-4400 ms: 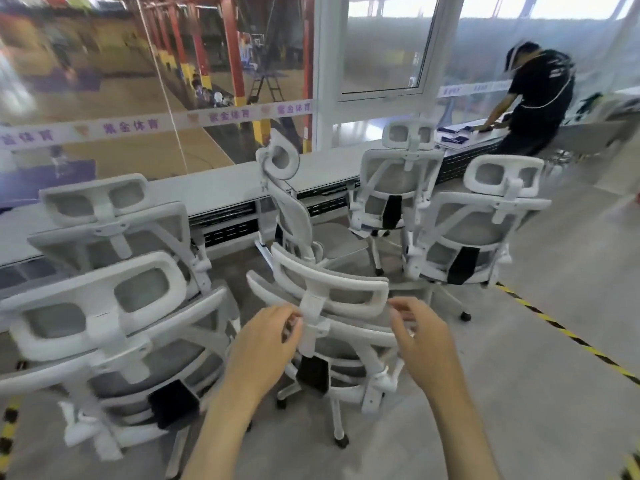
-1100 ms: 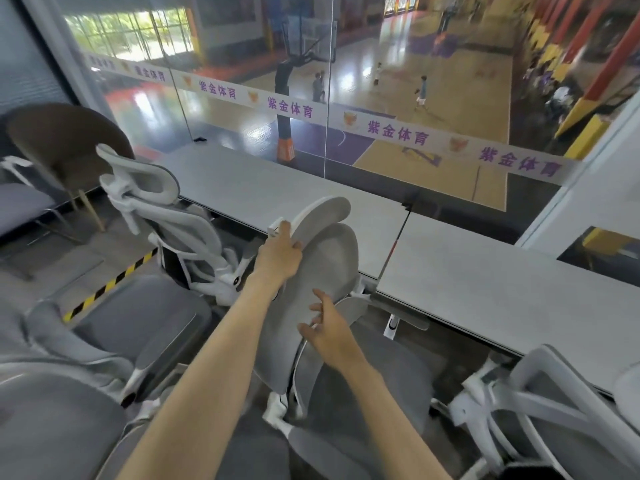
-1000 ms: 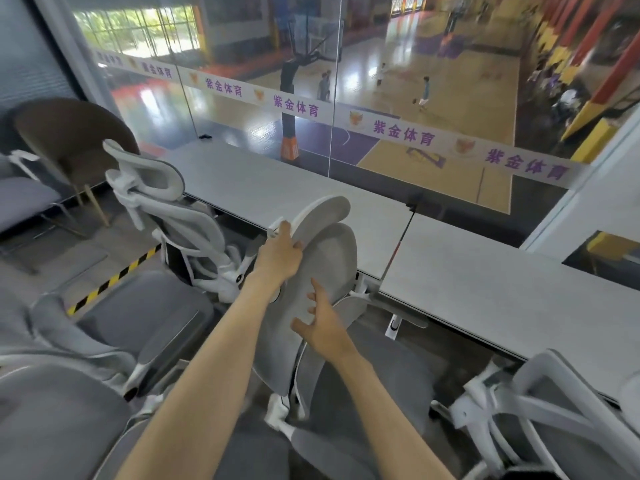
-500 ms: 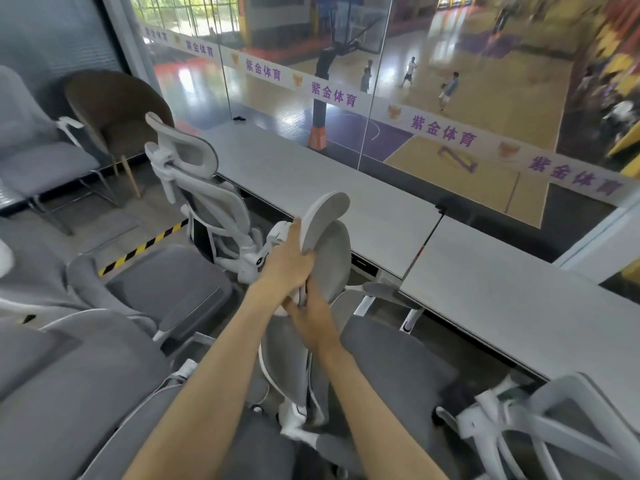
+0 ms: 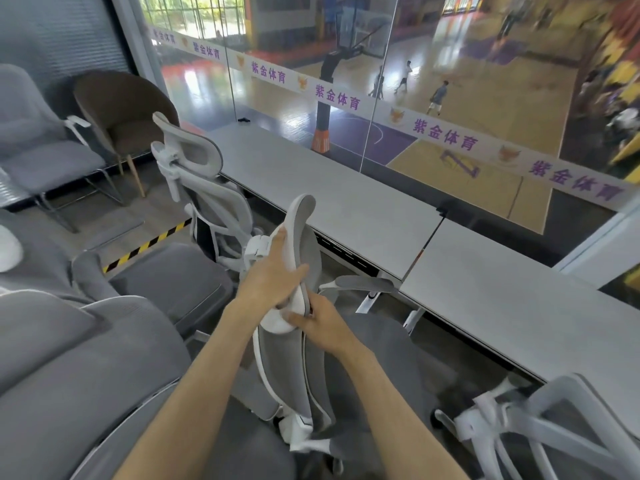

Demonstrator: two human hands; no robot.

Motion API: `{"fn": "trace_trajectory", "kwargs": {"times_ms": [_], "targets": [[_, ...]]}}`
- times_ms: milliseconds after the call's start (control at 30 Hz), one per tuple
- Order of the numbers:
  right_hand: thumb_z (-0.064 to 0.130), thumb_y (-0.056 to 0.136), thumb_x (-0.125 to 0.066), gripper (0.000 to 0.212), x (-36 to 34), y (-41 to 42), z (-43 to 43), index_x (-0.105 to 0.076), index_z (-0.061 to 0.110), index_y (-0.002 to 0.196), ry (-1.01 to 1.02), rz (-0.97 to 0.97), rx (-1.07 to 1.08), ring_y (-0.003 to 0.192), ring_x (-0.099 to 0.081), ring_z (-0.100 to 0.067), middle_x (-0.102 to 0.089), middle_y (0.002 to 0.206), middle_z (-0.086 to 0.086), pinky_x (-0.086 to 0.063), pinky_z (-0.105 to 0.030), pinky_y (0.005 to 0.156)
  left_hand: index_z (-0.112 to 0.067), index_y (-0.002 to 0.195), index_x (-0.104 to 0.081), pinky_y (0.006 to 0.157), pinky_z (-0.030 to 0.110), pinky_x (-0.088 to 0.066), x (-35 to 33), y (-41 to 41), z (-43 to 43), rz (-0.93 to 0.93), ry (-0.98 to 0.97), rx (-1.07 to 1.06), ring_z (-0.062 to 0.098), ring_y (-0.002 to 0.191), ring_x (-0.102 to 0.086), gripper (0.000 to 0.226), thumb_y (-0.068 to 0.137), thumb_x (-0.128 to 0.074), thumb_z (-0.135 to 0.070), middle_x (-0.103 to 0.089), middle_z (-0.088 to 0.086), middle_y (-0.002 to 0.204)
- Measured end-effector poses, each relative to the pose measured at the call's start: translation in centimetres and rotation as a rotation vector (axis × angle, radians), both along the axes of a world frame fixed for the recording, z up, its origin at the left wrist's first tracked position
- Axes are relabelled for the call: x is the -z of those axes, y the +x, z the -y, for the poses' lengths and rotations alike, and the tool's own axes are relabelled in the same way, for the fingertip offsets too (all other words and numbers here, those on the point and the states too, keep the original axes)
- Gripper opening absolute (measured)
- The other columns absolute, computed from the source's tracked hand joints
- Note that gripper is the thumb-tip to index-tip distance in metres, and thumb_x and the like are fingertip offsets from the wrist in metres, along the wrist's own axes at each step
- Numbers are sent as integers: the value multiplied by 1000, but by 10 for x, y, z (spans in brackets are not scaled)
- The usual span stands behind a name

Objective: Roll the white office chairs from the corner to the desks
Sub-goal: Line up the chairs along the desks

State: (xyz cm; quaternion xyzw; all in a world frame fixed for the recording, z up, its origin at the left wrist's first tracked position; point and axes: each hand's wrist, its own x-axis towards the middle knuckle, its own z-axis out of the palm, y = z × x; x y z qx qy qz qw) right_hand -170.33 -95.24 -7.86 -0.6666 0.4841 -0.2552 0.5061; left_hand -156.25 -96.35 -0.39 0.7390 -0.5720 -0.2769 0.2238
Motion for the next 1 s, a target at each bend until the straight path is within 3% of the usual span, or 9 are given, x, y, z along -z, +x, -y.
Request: {"fn": "trace_trajectory", "kwargs": {"times_ms": [133,267,367,433,500,600,767,867,1000], "targets": [[17,92,-69,27,-6,-5,-2,-65,17,119,-8,-36,-49,108,-68,-15,-72,115,-1,-54,-36,97,-33,137,-49,91,43,-47,4,33,34,64,-148,-44,25,109,-58,43,100,-35,-49,-55,0,128],[19,90,-71,23,-6,-16,-5,-66,14,112,-7,-69,-96,102,-68,-13,-73,109,-1,-55,-35,93,-23,128,-56,98,43,-45,28,67,62,80,39,133,26,116,-56,32,103,-35,-23,-56,4,133],[25,91,-71,16,-6,-29,-4,-64,28,104,4,-102,-163,93,-64,-3,-68,98,13,-51,-28,85,-32,96,-55,90,37,-44,42,82,52,55,66,178,19,97,-56,19,105,-39,-32,-61,7,114],[33,91,-72,28,-5,-36,-6,-61,32,117,-4,-115,-181,104,-63,-2,-68,111,15,-51,-29,94,-33,93,-57,84,35,-44,49,91,30,-96,6,97,15,89,-57,27,102,-42,-53,-63,0,103],[48,87,-74,54,-4,-40,-7,-54,35,135,-38,-126,-178,119,-61,-5,-65,128,17,-50,-40,105,-20,97,-60,84,40,-48,59,98,12,-194,-30,34,19,86,-59,56,95,-38,-72,-64,2,96],[60,74,-81,90,-4,-47,-14,-35,48,149,-90,-114,-95,131,-50,1,-51,143,27,-42,-39,114,-14,97,-59,91,46,-50,62,105,5,-181,-15,33,31,93,-62,76,86,-34,-85,-66,7,97],[63,52,-93,126,-3,-64,-19,-14,63,150,-147,-64,109,146,-29,3,-27,156,35,-30,-41,119,-30,110,-61,92,41,-51,57,103,-8,-118,-1,81,19,97,-64,76,74,-41,-94,-68,-9,105],[65,50,-94,131,-2,-67,-23,-10,63,150,-183,-21,167,148,-23,1,-21,160,31,-27,-45,121,-48,123,-46,92,38,-51,62,103,-23,-69,-28,107,12,102,-61,66,73,-49,-92,-62,-18,114],[64,52,-93,130,-1,-76,-29,-10,61,152,-232,-21,224,150,-20,2,-18,161,32,-25,-45,123,-51,119,-42,83,31,-50,64,95,-43,-46,-108,118,4,95,-61,54,78,-56,-83,-62,-22,108]]}}
